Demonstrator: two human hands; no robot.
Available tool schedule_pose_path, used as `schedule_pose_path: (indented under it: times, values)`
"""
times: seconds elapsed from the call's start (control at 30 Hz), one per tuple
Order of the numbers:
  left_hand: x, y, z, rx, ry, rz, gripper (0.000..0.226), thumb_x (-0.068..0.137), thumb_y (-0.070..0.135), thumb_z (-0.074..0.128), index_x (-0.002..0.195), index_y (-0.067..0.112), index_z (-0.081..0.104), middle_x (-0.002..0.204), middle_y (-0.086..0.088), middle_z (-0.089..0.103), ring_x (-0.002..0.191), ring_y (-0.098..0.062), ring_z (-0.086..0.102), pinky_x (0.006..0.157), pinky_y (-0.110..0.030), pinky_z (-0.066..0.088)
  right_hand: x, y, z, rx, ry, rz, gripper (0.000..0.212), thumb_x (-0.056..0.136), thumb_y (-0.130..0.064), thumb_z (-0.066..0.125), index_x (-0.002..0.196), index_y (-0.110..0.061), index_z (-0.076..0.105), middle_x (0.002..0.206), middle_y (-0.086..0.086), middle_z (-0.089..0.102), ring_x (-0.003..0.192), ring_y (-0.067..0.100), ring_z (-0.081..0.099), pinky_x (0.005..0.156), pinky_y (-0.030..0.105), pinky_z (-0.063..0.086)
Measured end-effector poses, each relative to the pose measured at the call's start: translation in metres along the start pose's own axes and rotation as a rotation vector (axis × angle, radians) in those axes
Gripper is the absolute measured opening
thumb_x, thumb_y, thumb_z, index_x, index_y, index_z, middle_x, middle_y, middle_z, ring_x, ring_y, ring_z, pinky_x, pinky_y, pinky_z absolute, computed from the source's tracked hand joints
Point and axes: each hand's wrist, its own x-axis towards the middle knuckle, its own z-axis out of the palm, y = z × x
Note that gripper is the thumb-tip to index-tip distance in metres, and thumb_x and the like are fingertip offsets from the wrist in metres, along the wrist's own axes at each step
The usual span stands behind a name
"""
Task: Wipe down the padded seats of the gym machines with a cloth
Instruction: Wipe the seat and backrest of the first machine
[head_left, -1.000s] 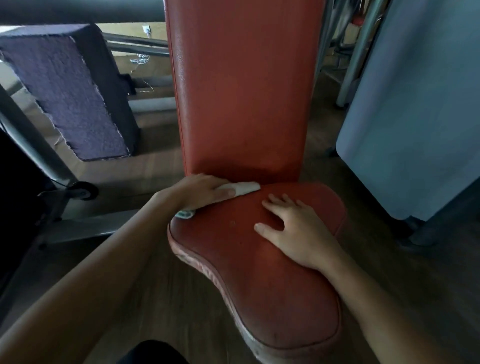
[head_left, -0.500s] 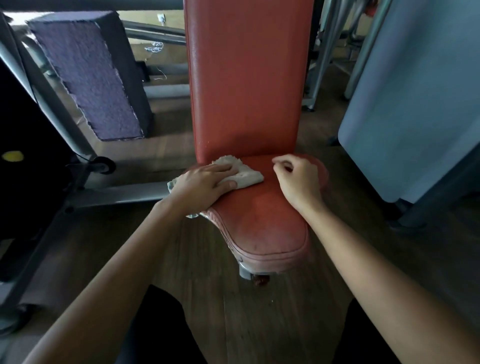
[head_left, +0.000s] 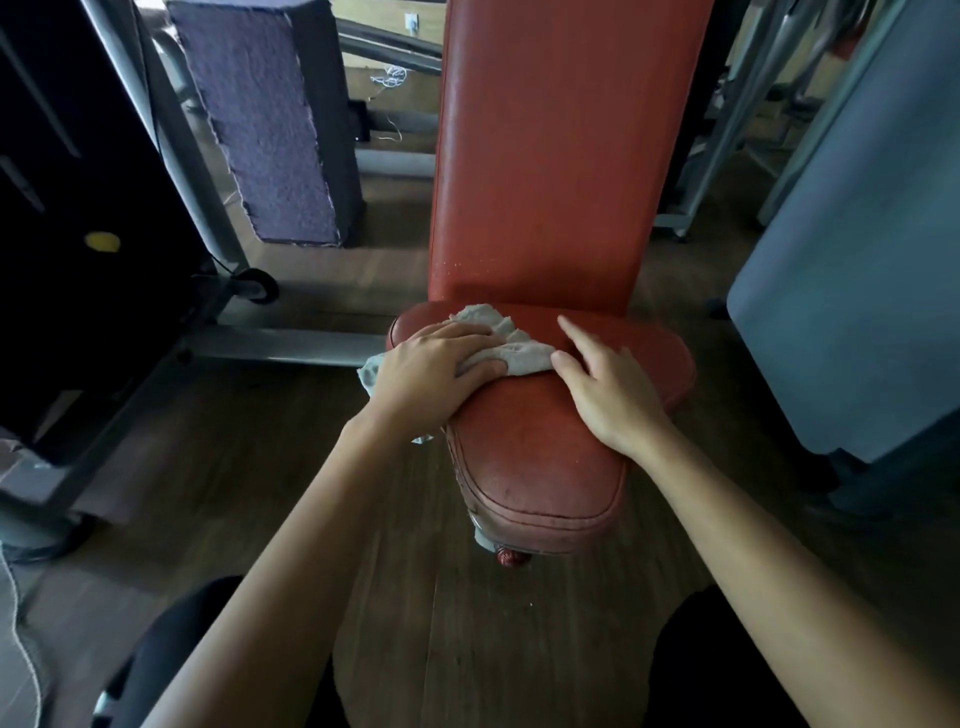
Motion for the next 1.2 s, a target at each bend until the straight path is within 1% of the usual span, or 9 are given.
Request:
schedule_pose_path:
  times: [0.23, 0.43, 0.63, 0.73, 0.83, 0.9, 1.03, 1.1, 1.2]
  values:
    - [0.017, -0.004, -0.004, 0.079, -0.111, -0.065, 0.049, 0.094, 0.066, 0.048, 0.136, 0.042, 0.059, 0.146, 0.025, 0.05, 0.14, 0.001, 0.037, 0.094, -0.02, 0.031, 0.008, 0.001, -0.002, -0.068, -0.078, -0.003, 0.07, 0.103, -0.059, 0.031, 0.161, -0.022, 0.018, 0.165, 0.004, 0.027, 0.154, 0.02, 0.019, 0.126, 0.038, 0.006]
    - [0.024, -0.019, -0.001, 0.061, -0.019, -0.08, 0.043, 0.094, 0.065, 0.05, 0.13, 0.044, 0.061, 0.142, 0.023, 0.054, 0.137, -0.004, 0.043, 0.104, -0.037, 0.044, 0.012, 0.005, -0.001, -0.116, -0.135, -0.049, 0.079, 0.094, -0.071, 0.03, 0.16, -0.027, 0.023, 0.167, -0.002, 0.023, 0.155, 0.017, 0.013, 0.127, 0.041, 0.003]
    - [0.028, -0.017, -0.01, 0.136, -0.216, -0.075, 0.051, 0.095, 0.066, 0.044, 0.145, 0.057, 0.038, 0.163, 0.016, 0.028, 0.151, -0.015, 0.022, 0.117, -0.04, 0.028, 0.014, -0.001, -0.009, -0.248, -0.281, -0.051, 0.099, 0.076, -0.087, 0.021, 0.16, -0.035, 0.018, 0.169, -0.001, 0.009, 0.156, 0.017, 0.003, 0.126, 0.044, -0.001]
    - [0.032, -0.019, -0.015, 0.133, -0.253, -0.066, 0.046, 0.095, 0.065, 0.048, 0.139, 0.054, 0.048, 0.16, 0.017, 0.034, 0.15, -0.016, 0.026, 0.117, -0.041, 0.03, 0.013, -0.005, -0.011, -0.271, -0.304, -0.031, 0.091, 0.083, -0.084, 0.027, 0.16, -0.037, 0.016, 0.17, -0.002, 0.007, 0.156, 0.017, 0.002, 0.126, 0.044, -0.002]
    - [0.035, -0.017, -0.017, 0.151, -0.243, -0.025, 0.026, 0.091, 0.068, 0.05, 0.107, 0.048, 0.057, 0.135, 0.016, 0.057, 0.129, -0.017, 0.05, 0.099, -0.043, 0.044, 0.008, -0.013, -0.013, -0.244, -0.301, 0.008, 0.085, 0.088, -0.079, 0.035, 0.159, -0.036, 0.02, 0.17, -0.001, 0.009, 0.156, 0.018, 0.003, 0.125, 0.042, -0.001]
    - [0.037, -0.016, -0.017, 0.164, -0.222, -0.024, 0.035, 0.085, 0.074, 0.051, 0.099, 0.042, 0.053, 0.125, 0.014, 0.06, 0.117, -0.018, 0.055, 0.091, -0.042, 0.047, 0.003, -0.023, -0.017, -0.228, -0.29, 0.043, 0.081, 0.091, -0.073, 0.043, 0.159, -0.032, 0.025, 0.169, 0.002, 0.013, 0.156, 0.022, 0.008, 0.124, 0.04, 0.004]
    - [0.041, -0.016, -0.019, 0.129, -0.264, 0.014, 0.054, 0.086, 0.079, 0.046, 0.125, 0.043, 0.053, 0.141, 0.013, 0.052, 0.128, -0.021, 0.051, 0.098, -0.043, 0.045, -0.016, -0.044, -0.02, -0.176, -0.237, 0.094, 0.076, 0.095, -0.063, 0.05, 0.157, -0.023, 0.034, 0.166, 0.002, 0.025, 0.153, 0.02, 0.022, 0.12, 0.033, 0.019]
    - [0.043, -0.016, -0.022, 0.196, -0.352, 0.046, 0.058, 0.089, 0.08, 0.037, 0.141, 0.052, 0.042, 0.152, 0.011, 0.043, 0.135, -0.024, 0.047, 0.104, -0.047, 0.042, -0.028, -0.054, -0.013, -0.108, -0.226, 0.137, 0.074, 0.095, -0.063, 0.049, 0.156, -0.023, 0.036, 0.166, 0.002, 0.024, 0.153, 0.02, 0.02, 0.12, 0.034, 0.018]
    - [0.052, -0.013, -0.025, 0.289, -0.406, 0.026, 0.063, 0.087, 0.085, 0.028, 0.14, 0.055, 0.043, 0.148, 0.003, 0.043, 0.131, -0.032, 0.048, 0.105, -0.054, 0.039, -0.043, -0.062, 0.003, -0.147, -0.184, 0.161, 0.069, 0.099, -0.058, 0.046, 0.158, -0.024, 0.031, 0.168, 0.001, 0.016, 0.156, 0.02, 0.009, 0.123, 0.037, 0.008]
